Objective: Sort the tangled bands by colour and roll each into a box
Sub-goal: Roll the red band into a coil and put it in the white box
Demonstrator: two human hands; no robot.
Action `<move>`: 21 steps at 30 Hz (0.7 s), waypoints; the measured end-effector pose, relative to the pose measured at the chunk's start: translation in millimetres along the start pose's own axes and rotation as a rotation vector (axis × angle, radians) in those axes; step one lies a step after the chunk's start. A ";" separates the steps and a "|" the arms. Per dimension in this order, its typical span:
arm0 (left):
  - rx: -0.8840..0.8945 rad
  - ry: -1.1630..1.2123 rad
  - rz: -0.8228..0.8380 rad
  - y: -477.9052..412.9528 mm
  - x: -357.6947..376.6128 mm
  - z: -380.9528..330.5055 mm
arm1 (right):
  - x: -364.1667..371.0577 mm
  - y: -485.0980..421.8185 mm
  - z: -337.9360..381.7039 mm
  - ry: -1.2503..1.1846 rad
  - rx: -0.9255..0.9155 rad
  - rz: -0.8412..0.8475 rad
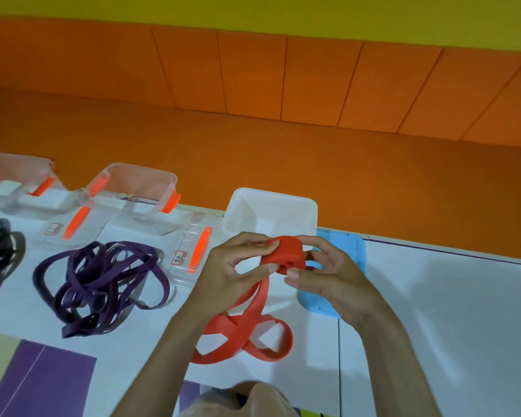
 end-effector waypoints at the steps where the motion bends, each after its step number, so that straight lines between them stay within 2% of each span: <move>1: 0.013 -0.034 0.008 -0.7 1.3 -0.7 | -3.6 1.6 2.3 0.005 -0.005 -0.010; 5: -0.039 0.057 0.005 -1.5 8.9 -6.1 | -10.2 6.5 9.2 -0.043 -0.046 -0.069; 8: -0.054 0.137 0.065 -6.8 5.3 -9.8 | -0.4 5.4 2.8 -0.204 -0.053 -0.028; 11: 0.003 0.137 0.073 -14.4 -2.2 -17.6 | 12.3 2.5 -7.4 -0.378 -0.034 0.047; 13: 0.048 0.102 0.047 -15.3 -7.1 -20.2 | 14.8 3.1 -6.6 -0.301 -0.030 0.085; 17: 0.122 0.006 -0.019 -9.5 -14.6 -15.3 | 15.0 4.5 15.3 0.117 -0.082 0.012; 21: 0.106 0.108 -0.018 -12.1 -21.6 -8.4 | 30.0 1.4 30.0 0.207 -0.115 -0.121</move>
Point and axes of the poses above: each hand's wrist, its own y-axis away from the middle knuckle, its own x-axis out of the palm, z = x × y, the point moved 4 cm from there along -y, towards the middle knuckle, and after that the axes turned 1 degree about z, right-handed, at the moved point
